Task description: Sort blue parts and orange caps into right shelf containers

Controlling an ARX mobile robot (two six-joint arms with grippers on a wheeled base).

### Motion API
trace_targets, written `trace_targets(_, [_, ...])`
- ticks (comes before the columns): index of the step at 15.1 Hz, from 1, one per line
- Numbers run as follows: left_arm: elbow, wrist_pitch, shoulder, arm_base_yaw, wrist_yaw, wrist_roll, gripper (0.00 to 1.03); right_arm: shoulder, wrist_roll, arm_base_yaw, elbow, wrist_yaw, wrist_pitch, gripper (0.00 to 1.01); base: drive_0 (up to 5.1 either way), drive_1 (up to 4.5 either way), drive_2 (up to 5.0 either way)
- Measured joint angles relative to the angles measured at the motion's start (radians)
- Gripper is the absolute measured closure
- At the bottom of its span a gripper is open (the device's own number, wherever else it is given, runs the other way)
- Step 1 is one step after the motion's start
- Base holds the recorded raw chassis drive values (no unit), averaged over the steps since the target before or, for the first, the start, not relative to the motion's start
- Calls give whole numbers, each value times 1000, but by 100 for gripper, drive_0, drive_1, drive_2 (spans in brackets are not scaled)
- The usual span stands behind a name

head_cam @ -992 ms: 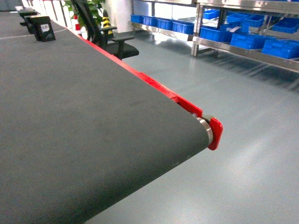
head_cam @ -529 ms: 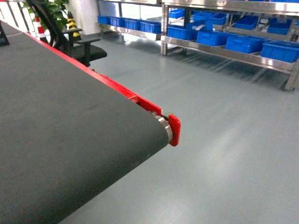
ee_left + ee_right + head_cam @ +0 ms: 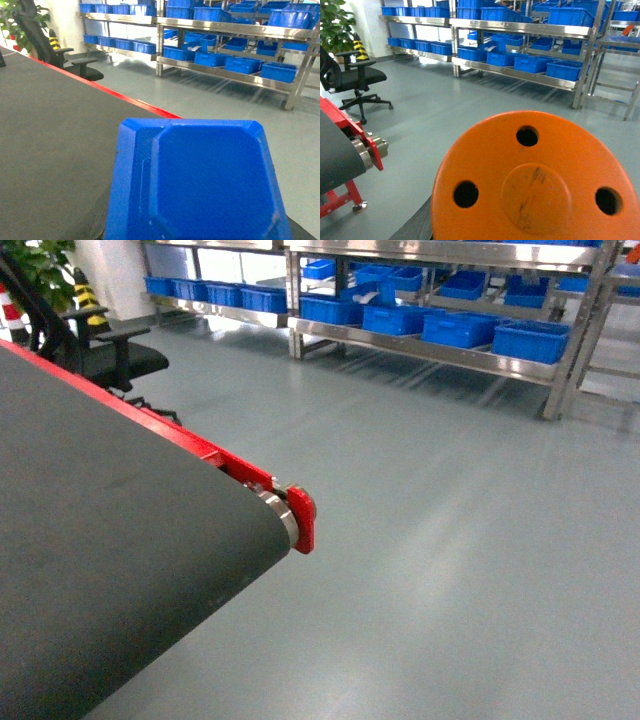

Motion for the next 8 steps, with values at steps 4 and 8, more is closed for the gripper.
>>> trace_targets(4, [0,0,0,0,0,0,60,0,0,0,0,0,0,55,-161,-161,-161])
trace_targets(8, [0,0,0,0,0,0,60,0,0,0,0,0,0,55,-164,-164,-164])
